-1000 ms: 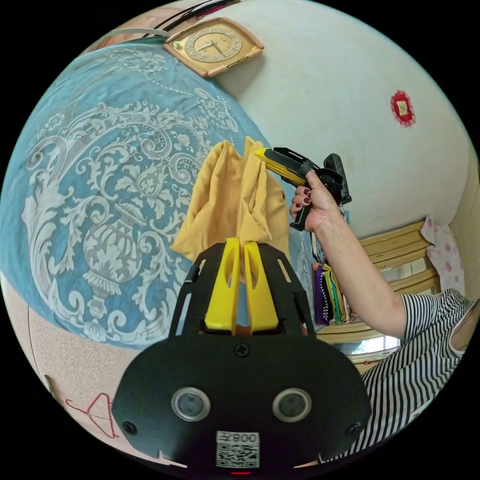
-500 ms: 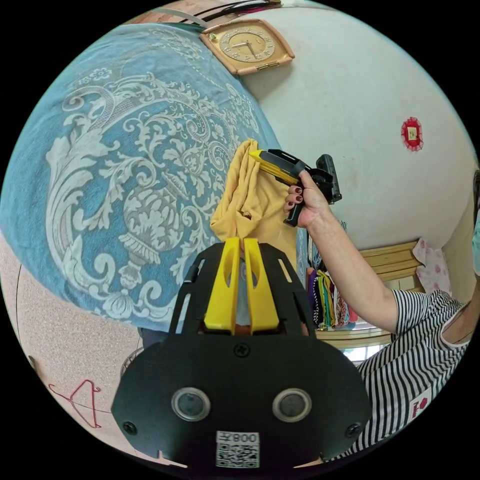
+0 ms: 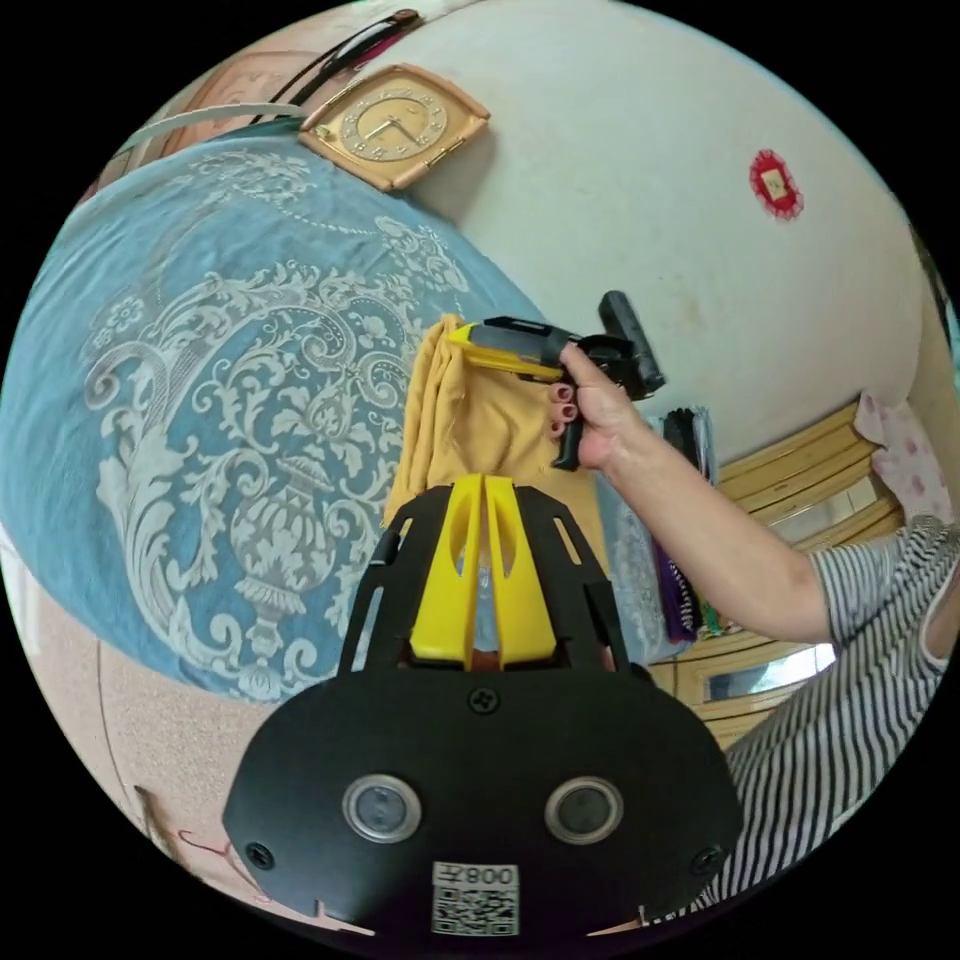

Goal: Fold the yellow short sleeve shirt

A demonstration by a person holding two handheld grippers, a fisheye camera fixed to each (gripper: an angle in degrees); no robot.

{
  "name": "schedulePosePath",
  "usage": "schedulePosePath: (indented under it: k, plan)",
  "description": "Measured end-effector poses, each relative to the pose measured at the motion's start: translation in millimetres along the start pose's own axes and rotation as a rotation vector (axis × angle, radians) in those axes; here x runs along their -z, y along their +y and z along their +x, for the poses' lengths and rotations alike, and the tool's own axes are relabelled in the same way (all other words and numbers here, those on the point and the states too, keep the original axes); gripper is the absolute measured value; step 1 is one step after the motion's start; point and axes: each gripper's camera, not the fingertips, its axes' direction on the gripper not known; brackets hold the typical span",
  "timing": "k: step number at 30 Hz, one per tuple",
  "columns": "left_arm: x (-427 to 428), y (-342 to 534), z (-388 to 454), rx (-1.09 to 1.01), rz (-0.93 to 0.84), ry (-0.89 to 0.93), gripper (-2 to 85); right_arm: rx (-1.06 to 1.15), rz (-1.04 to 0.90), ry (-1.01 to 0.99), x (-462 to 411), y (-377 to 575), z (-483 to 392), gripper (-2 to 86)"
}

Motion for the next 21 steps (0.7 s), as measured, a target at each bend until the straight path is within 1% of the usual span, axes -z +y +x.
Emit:
schedulePosePath:
  k: [2,5,8,10,12,13,14,17,19,21]
  plan:
    - [-18.6,-2.5,-8.3,0.015,-0.065,-0.111,0.3,0.002,0.020,-0.002,9.8,5.6,-8.8,6.4]
    - [-20.5,-0.6,-16.6,0.018,-0.048,-0.094,0.3,0.020,0.053,-0.016,27.7,22.4,-22.1,5.9]
    - [-19.3,0.8,-21.1,0.005,-0.039,-0.106,0.4,0.052,0.035,-0.037,29.7,49.4,-36.9,3.4]
    - [-22.1,0.3,-26.1,0.006,-0.052,-0.102,0.5,0.099,-0.010,-0.021,16.8,64.6,-48.2,2.2]
    - [-22.9,-1.4,-31.4,0.019,-0.050,-0.080,0.7,0.085,-0.144,0.086,-17.3,73.7,-52.4,1.1]
    - [-20.8,-3.5,-33.0,0.020,-0.043,-0.069,1.0,0.086,-0.171,0.109,-25.1,76.0,-52.8,1.0]
    - [-16.3,-5.4,-33.4,0.017,-0.029,-0.070,1.5,0.099,-0.132,0.080,-25.3,81.2,-55.4,0.8]
    - [-3.7,-8.2,-37.7,0.003,0.006,-0.058,4.0,0.101,-0.131,0.074,-24.1,90.9,-63.6,0.5]
    - [-4.2,-11.2,-46.1,0.005,-0.019,-0.037,6.5,0.123,-0.108,0.088,-19.9,103.3,-71.1,0.5]
    - [-10.0,-16.1,-57.6,0.034,-0.058,-0.018,9.0,0.106,-0.072,0.050,-11.8,127.3,-72.7,0.7]
